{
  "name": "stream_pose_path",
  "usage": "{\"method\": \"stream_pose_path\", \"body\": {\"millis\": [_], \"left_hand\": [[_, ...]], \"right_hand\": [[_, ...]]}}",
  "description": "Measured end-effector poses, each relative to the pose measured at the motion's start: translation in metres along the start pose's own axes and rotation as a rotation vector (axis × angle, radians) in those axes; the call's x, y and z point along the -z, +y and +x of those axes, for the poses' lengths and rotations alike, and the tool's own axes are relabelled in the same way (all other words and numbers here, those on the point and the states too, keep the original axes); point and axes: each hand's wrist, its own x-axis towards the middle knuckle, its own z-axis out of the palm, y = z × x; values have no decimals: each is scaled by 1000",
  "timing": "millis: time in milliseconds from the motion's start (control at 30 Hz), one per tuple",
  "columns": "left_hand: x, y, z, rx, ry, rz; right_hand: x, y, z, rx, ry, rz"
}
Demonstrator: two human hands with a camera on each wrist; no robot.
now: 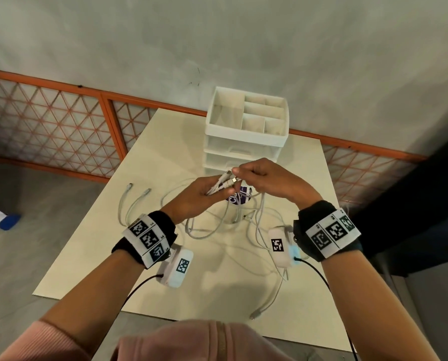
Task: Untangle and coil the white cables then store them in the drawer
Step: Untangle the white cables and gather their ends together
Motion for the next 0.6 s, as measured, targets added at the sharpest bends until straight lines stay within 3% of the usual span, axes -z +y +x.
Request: {"method": "stream_pose_path", "body": {"millis": [67, 167, 333, 467, 600], "left_hand": [[-2, 0, 2, -16, 18, 16], [5, 0, 4, -61, 147, 46], [19, 11, 8, -174, 429, -22], [39, 5, 9, -173, 605, -120], [38, -19, 6, -105, 575, -2]], "right_hand": [[1, 5, -2, -8, -15, 44], [0, 23, -2, -39, -17, 156], [-6, 72, -5, -215, -8, 38], [-6, 109, -15, -346, 133, -44], [3, 106, -20, -233, 489, 12]]}}
